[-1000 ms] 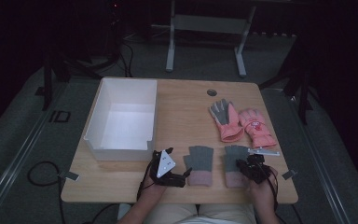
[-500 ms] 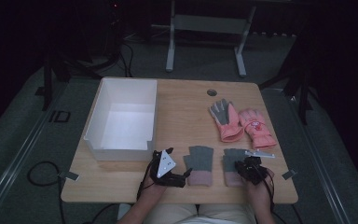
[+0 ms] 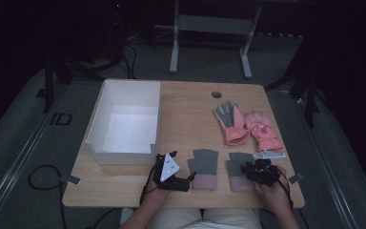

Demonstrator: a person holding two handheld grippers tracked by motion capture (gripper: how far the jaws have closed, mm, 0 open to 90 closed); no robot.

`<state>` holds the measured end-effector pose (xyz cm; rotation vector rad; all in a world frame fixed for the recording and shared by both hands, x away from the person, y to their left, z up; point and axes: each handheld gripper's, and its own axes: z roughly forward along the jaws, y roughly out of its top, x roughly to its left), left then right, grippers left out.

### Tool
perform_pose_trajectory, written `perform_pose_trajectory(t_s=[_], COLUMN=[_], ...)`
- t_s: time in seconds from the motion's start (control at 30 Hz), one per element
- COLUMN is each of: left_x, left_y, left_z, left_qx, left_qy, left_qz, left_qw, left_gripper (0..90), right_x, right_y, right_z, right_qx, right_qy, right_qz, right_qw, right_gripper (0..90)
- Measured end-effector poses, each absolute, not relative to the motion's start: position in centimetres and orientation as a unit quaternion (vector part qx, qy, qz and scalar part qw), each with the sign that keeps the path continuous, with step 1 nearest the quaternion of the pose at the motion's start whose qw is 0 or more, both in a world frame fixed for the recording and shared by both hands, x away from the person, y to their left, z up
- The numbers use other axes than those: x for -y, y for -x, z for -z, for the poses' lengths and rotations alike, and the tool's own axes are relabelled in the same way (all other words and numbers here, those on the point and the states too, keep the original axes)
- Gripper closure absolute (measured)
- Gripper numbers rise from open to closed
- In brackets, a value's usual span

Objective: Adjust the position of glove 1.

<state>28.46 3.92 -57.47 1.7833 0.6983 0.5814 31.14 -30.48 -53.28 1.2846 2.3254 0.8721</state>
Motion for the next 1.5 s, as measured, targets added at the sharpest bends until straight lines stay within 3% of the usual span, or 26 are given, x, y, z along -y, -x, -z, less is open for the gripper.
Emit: perform_pose_trajectory(t_s=[0.2, 0.5, 0.7, 0.87, 1.3, 1.5], left_x=[-4.0, -4.0, -4.0, -4.0, -4.1, -4.1], left_y=[-28.4, -28.5, -28.5, -28.5, -28.5, -28.6], left_z=[57.5, 57.5, 57.5, 57.5, 57.5, 57.5], left_qx=[-0.295, -0.296, -0.297, -0.298, -0.298, -0.297], left_qy=[-0.749, -0.749, -0.748, -0.749, -0.745, -0.746], left_qz=[-0.245, -0.244, -0.242, -0.242, -0.239, -0.239], left_qw=[0.540, 0.540, 0.542, 0.541, 0.546, 0.547], left_gripper=[0.5, 0.5, 0.5, 0.5, 0.5, 0.5], right_x=[31.5, 31.3, 30.8, 30.2, 27.8, 24.7], right_y=[-31.8, -32.2, -31.8, -31.8, -31.9, -32.3], right_z=[53.3, 54.5, 54.6, 54.4, 46.7, 45.9], right_qx=[-0.851, -0.853, -0.847, -0.843, -0.805, -0.813], right_qy=[-0.411, -0.408, -0.418, -0.432, -0.446, -0.425], right_qz=[-0.287, -0.286, -0.278, -0.266, -0.336, -0.347], right_qw=[0.157, 0.156, 0.173, 0.181, 0.202, 0.194], right_gripper=[61.8, 64.6, 82.6, 85.0, 85.5, 85.4])
